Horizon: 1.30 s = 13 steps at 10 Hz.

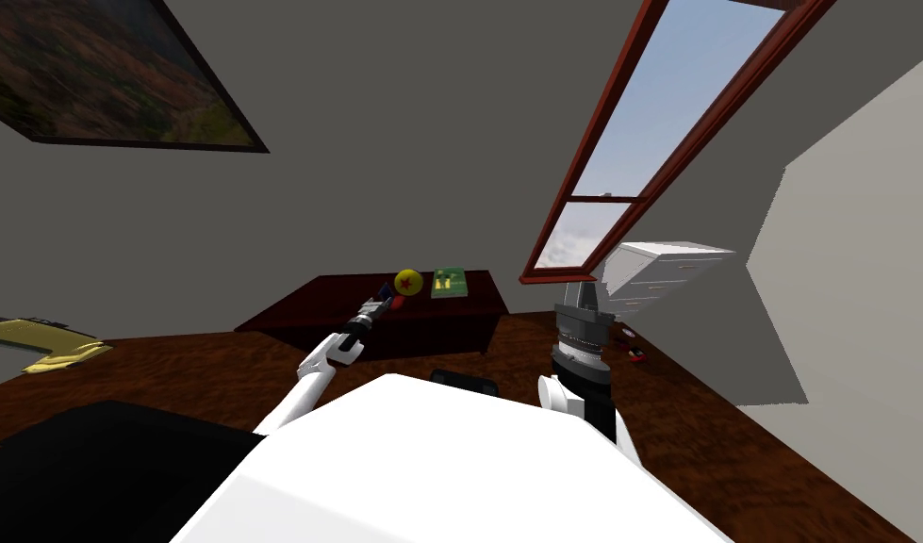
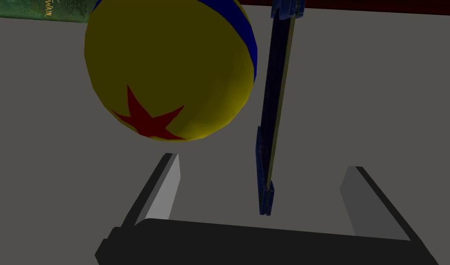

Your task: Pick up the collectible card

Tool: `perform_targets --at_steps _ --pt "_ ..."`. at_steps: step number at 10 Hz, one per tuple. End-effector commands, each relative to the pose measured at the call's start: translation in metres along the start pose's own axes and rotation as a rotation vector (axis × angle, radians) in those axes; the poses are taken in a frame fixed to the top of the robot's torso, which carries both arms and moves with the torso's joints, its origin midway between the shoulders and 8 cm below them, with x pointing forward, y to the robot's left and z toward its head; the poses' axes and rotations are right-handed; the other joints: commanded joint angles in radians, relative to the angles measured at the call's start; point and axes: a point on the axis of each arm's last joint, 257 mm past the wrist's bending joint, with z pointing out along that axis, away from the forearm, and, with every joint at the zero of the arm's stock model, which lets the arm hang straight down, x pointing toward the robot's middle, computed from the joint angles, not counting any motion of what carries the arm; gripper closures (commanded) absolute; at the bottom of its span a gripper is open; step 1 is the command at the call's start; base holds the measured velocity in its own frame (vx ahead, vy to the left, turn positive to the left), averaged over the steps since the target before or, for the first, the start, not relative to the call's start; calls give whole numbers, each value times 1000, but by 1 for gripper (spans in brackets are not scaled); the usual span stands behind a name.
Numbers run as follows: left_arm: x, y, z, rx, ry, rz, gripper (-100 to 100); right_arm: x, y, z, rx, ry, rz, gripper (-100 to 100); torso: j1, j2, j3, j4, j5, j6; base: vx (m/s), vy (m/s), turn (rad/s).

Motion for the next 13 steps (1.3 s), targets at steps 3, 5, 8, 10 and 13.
perform_targets --at_steps 3,5,8,10,13 --pt "-5 -5 24 15 -12 0 -100 0 0 0 0 0 0 0 -1 3 1 1 0 0 -49 -17 15" --pt "-10 -9 37 30 -19 14 -100 0 0 0 0 0 0 0 0 0 0 0 0 0 -23 -7 12" --pt "3 -2 44 9 8 -1 -100 0 0 0 0 0 0 0 -1 2 1 0 0 0 -37 -10 4" --pt "-14 -10 63 30 -18 10 -100 0 0 0 0 0 0 0 -1 2 1 0 0 0 -57 -17 25" --pt "-25 -13 85 36 -28 13 -100 0 0 0 0 0 0 0 -1 3 2 1 0 0 -57 -17 13"
